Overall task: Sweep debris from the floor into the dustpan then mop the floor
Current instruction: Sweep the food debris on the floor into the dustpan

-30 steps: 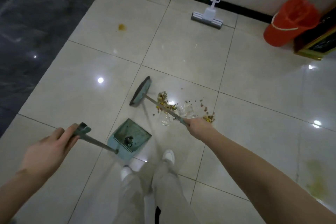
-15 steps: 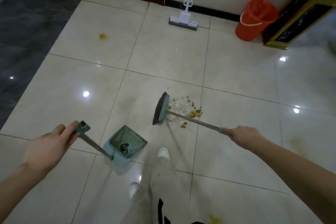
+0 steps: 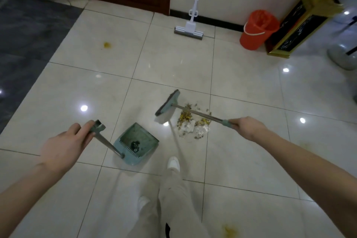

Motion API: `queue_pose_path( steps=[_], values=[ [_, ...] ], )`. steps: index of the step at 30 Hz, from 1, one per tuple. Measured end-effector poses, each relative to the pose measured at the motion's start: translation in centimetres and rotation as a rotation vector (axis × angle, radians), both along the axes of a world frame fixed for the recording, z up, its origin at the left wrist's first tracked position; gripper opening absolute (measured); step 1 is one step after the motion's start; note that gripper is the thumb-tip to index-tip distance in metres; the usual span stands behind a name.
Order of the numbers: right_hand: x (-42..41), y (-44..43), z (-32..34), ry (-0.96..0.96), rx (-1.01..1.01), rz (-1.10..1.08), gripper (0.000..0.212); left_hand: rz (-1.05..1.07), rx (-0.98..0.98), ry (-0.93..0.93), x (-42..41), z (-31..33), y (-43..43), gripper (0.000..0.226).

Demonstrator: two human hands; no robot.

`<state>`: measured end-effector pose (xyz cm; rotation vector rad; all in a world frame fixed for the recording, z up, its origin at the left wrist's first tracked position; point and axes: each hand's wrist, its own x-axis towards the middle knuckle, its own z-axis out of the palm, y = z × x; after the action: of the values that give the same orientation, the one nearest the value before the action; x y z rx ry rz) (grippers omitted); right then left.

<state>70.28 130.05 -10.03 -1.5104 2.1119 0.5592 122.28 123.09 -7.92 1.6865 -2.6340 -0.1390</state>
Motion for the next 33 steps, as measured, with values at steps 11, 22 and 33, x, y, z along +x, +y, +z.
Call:
queue_pose_path(
  steps=[11, 22, 33],
  values=[
    [5.4, -16.8, -7.9, -0.171, -0.071, -0.217, 0.035, -0.068, 0.056, -0.114, -1.6, -3.5, -7.6, 0.048],
    [4.3, -7.6, -9.3, -0.099, 0.115, -0.325, 0.033, -0.241, 0.120, -0.059, -5.2, -3.6, -12.7, 0.048],
    [18.7, 6.8, -6.3, -0.180, 0.097, -0.675, 0.035, -0.437, 0.160, 0.019, -2.4, -5.2, -13.3, 0.055]
  ],
)
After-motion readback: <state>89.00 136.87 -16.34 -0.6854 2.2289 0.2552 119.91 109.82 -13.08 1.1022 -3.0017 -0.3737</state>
